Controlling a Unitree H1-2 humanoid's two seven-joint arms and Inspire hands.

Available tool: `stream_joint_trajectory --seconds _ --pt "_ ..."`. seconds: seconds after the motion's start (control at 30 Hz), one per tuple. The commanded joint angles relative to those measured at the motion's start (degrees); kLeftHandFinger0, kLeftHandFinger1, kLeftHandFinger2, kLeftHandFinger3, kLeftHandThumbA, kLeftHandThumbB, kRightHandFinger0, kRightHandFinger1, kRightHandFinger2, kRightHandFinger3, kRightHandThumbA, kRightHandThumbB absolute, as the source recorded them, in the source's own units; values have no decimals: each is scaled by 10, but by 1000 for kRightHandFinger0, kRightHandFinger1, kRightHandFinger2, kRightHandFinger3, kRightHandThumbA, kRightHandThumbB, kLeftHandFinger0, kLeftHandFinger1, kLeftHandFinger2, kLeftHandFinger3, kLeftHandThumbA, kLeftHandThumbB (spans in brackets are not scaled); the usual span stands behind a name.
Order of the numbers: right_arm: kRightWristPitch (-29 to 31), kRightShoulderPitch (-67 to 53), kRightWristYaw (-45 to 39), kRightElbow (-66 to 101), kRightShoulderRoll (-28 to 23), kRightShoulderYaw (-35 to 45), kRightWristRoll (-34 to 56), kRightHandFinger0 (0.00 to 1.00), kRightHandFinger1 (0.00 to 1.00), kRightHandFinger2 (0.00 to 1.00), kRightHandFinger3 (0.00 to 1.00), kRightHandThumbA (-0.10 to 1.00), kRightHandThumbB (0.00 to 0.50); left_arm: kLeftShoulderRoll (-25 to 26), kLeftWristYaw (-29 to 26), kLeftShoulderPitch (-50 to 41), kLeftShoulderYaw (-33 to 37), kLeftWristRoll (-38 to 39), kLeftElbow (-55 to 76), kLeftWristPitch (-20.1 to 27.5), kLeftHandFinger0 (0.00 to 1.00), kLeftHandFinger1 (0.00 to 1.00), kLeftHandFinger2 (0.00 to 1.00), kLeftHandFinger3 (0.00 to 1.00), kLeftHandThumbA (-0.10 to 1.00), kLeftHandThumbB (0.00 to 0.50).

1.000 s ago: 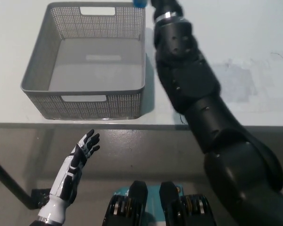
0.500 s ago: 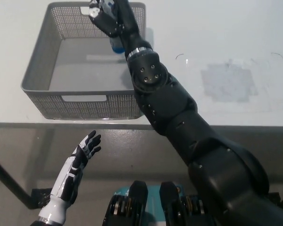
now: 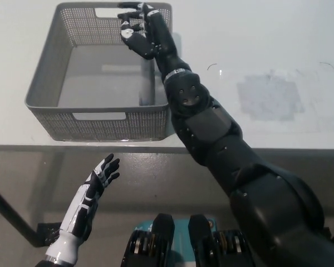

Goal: Use the right hand to pick up a shampoo and place it into a container on the left side

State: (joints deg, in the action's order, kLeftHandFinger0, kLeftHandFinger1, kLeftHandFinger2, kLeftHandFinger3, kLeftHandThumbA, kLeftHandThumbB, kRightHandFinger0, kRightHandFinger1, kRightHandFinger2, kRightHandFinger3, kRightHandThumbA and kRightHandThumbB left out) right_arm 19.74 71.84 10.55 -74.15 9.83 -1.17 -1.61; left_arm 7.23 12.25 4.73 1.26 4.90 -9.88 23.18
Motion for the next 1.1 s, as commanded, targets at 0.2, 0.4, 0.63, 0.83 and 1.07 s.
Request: stream_joint_trajectory --seconds 0.2,0.4,0.63,0.83,1.07 --pt "31 22 -73 12 -14 11 24 794 862 1000 1000 547 219 8 3 11 1 -2 11 6 1000 1000 1000 1000 982 0" --pt "53 13 -87 51 -30 29 38 908 968 1000 1000 665 209 10 5 10 2 -4 11 3 1000 1000 1000 1000 999 0" --pt "16 -54 -93 259 -67 46 48 935 992 1000 1000 791 200 8 11 12 2 11 3 2 1000 1000 1000 1000 979 0" --pt "-69 -190 -116 516 -90 57 93 987 1000 1000 1000 762 177 11 16 1 4 14 5 5 1000 1000 1000 1000 1000 0" --pt "-106 -379 -121 712 -99 47 102 975 989 1000 1000 816 205 9 4 -18 -3 3 -3 16 1000 1000 1000 1000 1000 2"
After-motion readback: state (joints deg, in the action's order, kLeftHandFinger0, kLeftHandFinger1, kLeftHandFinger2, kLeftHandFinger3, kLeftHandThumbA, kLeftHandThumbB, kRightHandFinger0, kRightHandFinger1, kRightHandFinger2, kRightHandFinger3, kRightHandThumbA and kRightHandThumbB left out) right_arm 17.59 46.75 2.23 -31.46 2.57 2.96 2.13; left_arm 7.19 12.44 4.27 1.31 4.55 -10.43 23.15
